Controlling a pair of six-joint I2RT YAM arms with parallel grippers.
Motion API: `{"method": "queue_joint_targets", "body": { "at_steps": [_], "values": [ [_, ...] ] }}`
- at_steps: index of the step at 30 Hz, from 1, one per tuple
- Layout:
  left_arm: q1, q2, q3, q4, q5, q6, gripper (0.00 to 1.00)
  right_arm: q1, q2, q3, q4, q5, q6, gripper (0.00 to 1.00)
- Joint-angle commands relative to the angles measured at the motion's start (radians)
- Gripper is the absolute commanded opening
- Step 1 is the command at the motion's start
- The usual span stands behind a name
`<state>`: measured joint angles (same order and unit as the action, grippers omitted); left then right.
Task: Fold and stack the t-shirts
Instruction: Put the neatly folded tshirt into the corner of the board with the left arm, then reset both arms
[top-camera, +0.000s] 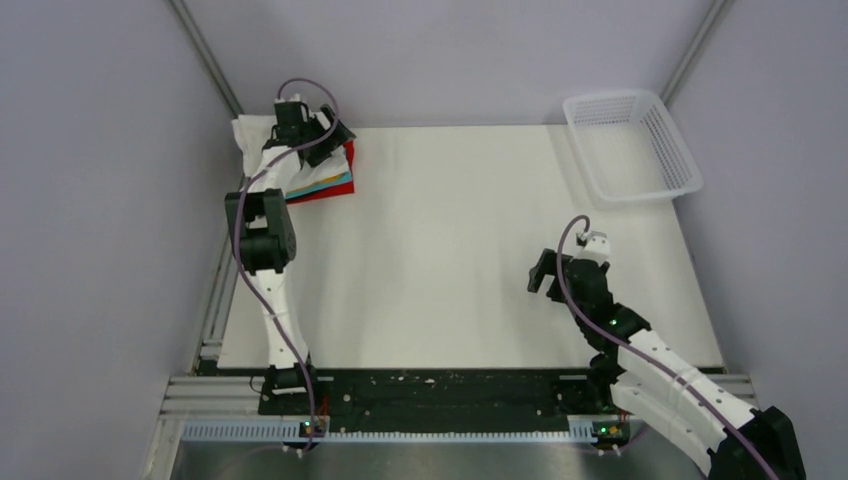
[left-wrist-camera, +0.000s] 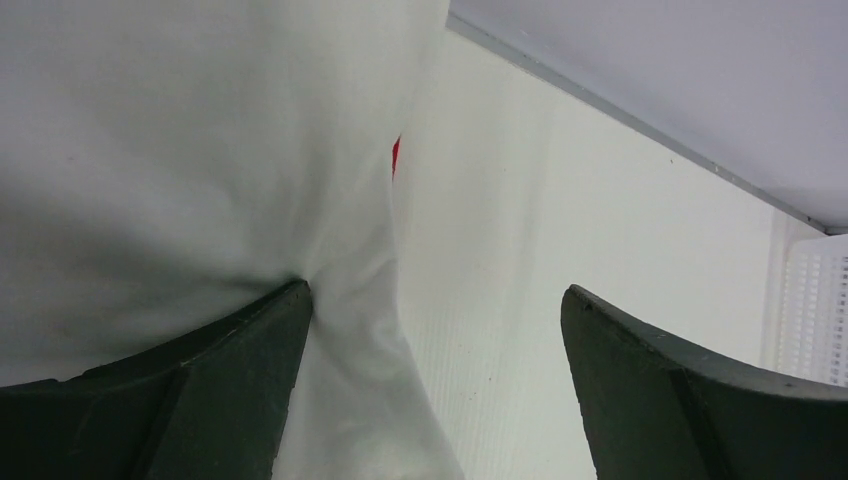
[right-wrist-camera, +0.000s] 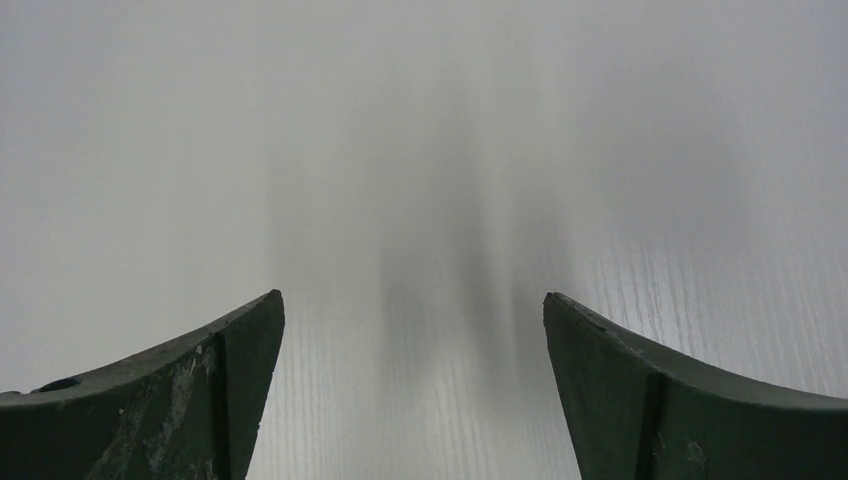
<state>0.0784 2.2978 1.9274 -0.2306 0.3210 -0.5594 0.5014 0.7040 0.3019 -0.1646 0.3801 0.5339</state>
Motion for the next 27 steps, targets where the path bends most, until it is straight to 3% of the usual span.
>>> {"method": "queue_joint_targets", "body": {
  "at_steps": [1,5,8,13,19,23,27],
  "values": [
    [-0.024,-0.010,0.008,-0.036,0.046,0.009,0.99,0.005,-0.002,0.023,0.023,-0.002,-0.013,0.99],
    [-0.047,-0.107,0.066,-0.111,0.002,0.055,0.99,0.004,-0.020,0.055,-0.016,-0.007,-0.011,0.99],
    [-0.089,-0.265,-0.016,-0.141,-0.037,0.104,0.99,0.005,-0.056,0.067,-0.037,0.003,-0.003,0.99],
    [-0.215,-0.656,-0.468,-0.043,-0.253,0.107,0.99,0.005,-0.125,0.049,-0.036,0.032,0.025,0.99],
    [-0.351,-1.074,-1.059,0.113,-0.290,0.003,0.99,0.005,-0.182,0.060,-0.089,0.101,0.023,0.99],
    [-0.403,-1.260,-1.238,0.098,-0.330,-0.031,0.99,0.005,-0.231,0.040,-0.098,0.110,0.020,0.99],
    [-0.405,-1.384,-1.315,0.076,-0.381,-0.029,0.99,0.004,-0.258,0.027,-0.103,0.090,0.010,0.99]
  ]
}}
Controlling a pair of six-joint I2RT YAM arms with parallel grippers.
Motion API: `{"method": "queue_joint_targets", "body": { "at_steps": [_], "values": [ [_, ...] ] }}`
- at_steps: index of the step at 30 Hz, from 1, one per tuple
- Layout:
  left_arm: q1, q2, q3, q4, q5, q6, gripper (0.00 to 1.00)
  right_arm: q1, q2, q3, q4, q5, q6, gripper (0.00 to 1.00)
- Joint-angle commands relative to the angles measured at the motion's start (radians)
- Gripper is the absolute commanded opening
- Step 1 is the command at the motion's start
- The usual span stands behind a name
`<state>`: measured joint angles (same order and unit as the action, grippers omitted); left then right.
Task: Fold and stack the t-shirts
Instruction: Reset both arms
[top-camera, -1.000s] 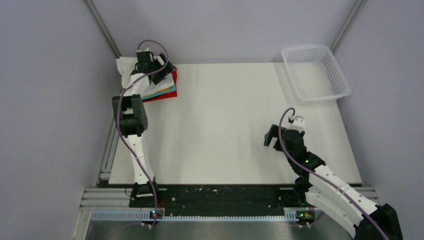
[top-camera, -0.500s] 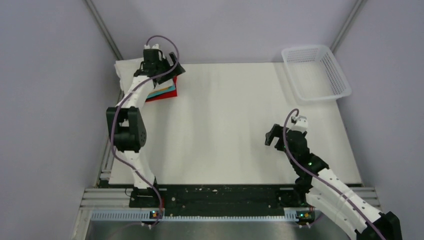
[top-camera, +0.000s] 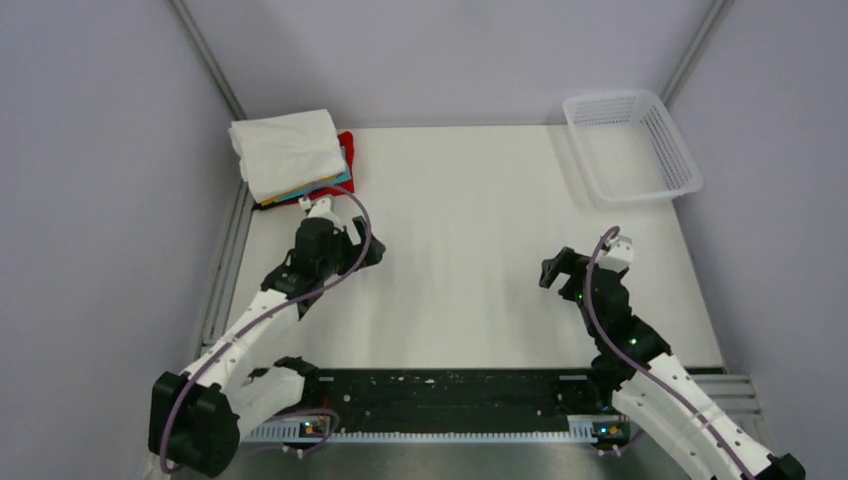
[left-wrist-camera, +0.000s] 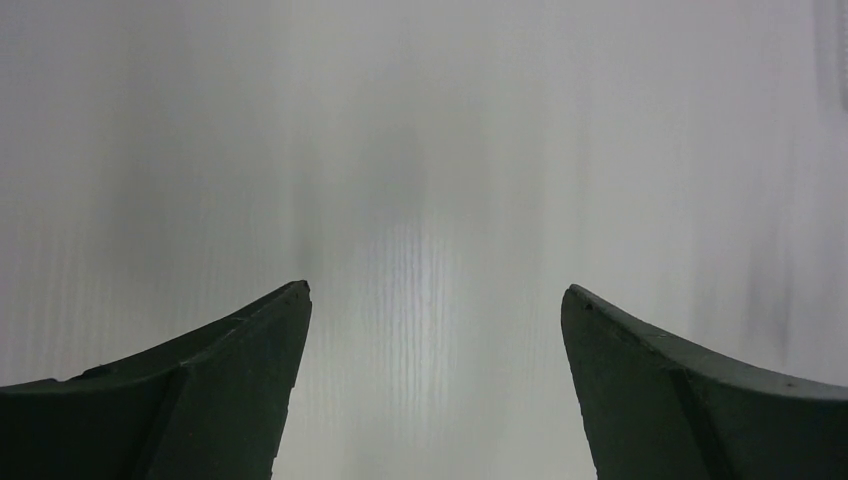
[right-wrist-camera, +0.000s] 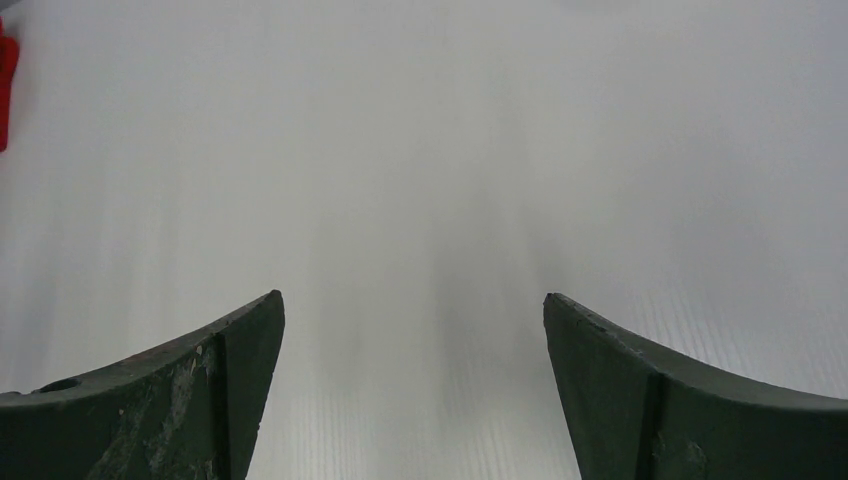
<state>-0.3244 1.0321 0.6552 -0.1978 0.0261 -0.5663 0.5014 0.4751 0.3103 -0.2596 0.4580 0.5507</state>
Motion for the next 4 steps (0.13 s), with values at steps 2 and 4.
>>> {"method": "queue_joint_targets", "body": {
  "at_steps": [2,4],
  "values": [
    [-0.002,-0.167,-0.058,0.026,-0.126,-0.022,0.99,0.005,-0.027,0.020,-0.008,0.010,-0.006,0.99],
    [-0.002,-0.198,-0.056,-0.004,-0.172,-0.029,0.99,0.005,-0.028,0.024,-0.010,0.008,-0.003,0.99]
  ]
}}
